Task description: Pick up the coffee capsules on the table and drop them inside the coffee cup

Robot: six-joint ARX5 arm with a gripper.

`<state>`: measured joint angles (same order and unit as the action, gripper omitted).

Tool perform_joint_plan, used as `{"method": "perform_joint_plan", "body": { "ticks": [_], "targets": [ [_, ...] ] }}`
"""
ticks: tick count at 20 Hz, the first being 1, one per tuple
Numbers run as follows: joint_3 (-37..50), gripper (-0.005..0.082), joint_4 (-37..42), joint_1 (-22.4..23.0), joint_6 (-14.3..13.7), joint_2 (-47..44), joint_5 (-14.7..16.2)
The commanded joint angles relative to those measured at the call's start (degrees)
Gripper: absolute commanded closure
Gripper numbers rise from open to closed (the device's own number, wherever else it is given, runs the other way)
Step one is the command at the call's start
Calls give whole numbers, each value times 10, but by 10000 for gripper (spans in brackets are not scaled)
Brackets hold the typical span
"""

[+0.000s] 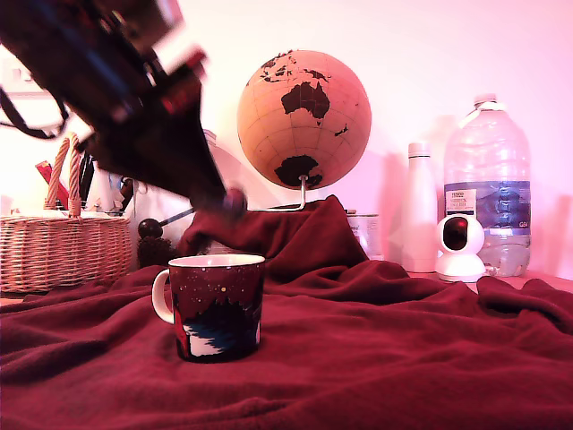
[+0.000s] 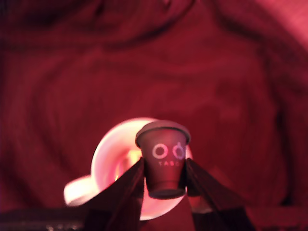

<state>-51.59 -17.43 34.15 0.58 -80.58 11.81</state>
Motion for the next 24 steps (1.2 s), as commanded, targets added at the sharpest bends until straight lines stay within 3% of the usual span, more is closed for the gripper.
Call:
{"method": "perform_joint_plan", "body": {
  "ticks": [1,3,21,22,23,24],
  "targets": [
    [-19,589,-15,4,-12,-23,-6],
    [-37,589,-34,4,-21,-42,-10],
    [-52,586,-52,4,-21,-54,-18],
    [-52,566,-53,3,-21,-54,-19],
    [-52,468,-53,4,-21,-54,-18],
    [-52,317,-53,4,-21,-54,-18]
  ]
}}
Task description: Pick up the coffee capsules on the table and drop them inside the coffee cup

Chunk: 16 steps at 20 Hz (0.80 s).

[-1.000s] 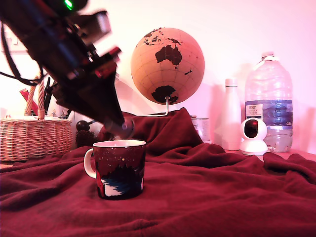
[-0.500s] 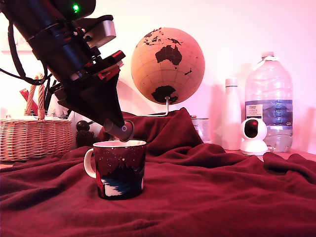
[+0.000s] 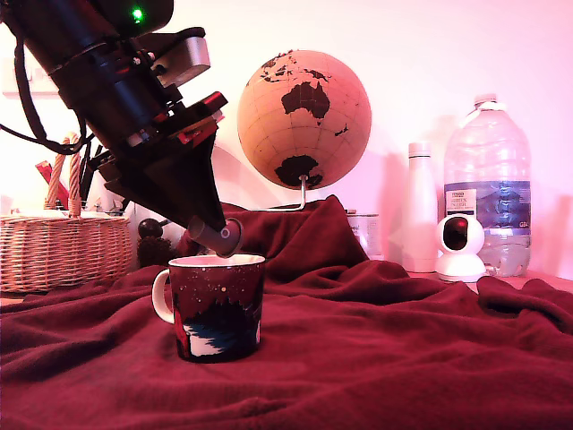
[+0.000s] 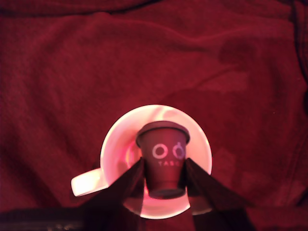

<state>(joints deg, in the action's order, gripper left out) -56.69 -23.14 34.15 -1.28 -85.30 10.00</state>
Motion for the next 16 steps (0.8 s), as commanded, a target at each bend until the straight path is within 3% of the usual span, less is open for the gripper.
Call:
{"method": "perform_joint_plan", "body": {
  "ticks": [1,2,3,12,16],
  "targets": [
    [-1,163,4,4,-2,-7,0],
    [-1,82,4,4,-2,-7,-1],
    [-1,74,5,4,-3,-7,-3],
    [-1,82,16,4,-3,-6,-2],
    [-1,214,17,4,-3,-5,-2]
  ]
}}
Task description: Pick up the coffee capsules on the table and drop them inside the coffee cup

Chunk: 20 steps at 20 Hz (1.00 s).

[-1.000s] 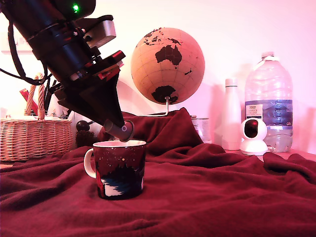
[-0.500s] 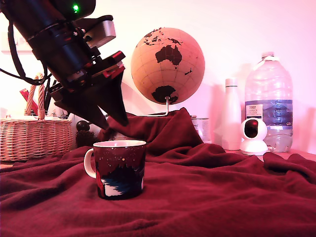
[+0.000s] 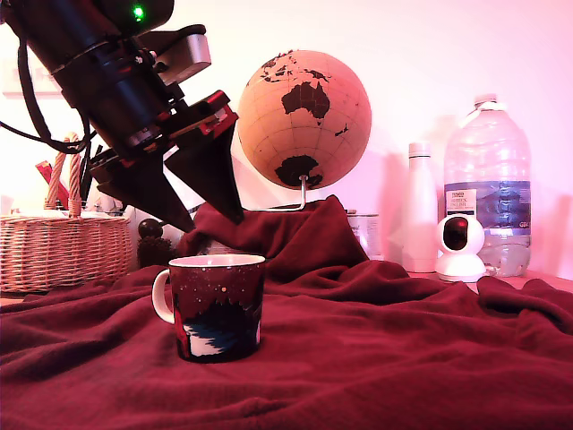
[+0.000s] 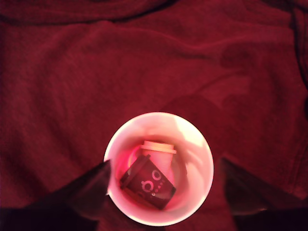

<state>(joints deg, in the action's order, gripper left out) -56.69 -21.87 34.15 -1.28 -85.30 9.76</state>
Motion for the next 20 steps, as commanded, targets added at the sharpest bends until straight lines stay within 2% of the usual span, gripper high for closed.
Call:
{"method": "perform_joint_plan", "body": {
  "ticks": [1,3,5,6,16,20],
  "targets": [
    [-1,280,4,4,-4,-5,2],
    [-1,480,4,4,-7,-5,3],
    [-1,756,5,3,-7,-5,3],
    [-1,787,8,3,-7,-5,3],
    [0,788,49,2,-9,-5,2],
    [20,788,85,-12,-9,0,2]
  ]
}}
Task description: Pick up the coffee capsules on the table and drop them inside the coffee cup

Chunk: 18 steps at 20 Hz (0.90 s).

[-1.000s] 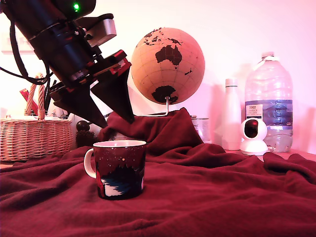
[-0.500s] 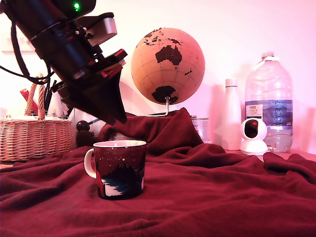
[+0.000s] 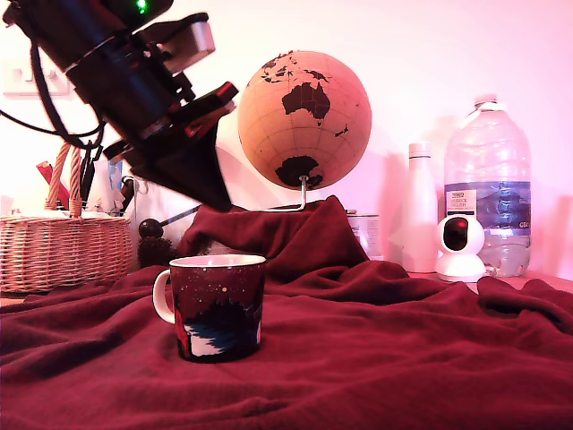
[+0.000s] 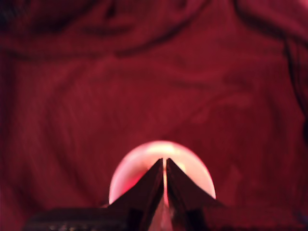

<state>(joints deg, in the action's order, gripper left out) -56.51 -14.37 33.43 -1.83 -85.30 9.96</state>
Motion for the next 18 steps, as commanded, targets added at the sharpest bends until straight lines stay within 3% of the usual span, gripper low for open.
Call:
{"method": "perform_joint_plan", "body": {
  "ticks": [1,6,12,18],
  "targets": [
    [28,788,20,-11,-4,5,0],
    [82,788,44,-71,-4,46,2],
    [132,788,59,-154,-3,99,33],
    [192,788,71,-218,4,164,33]
  ]
}}
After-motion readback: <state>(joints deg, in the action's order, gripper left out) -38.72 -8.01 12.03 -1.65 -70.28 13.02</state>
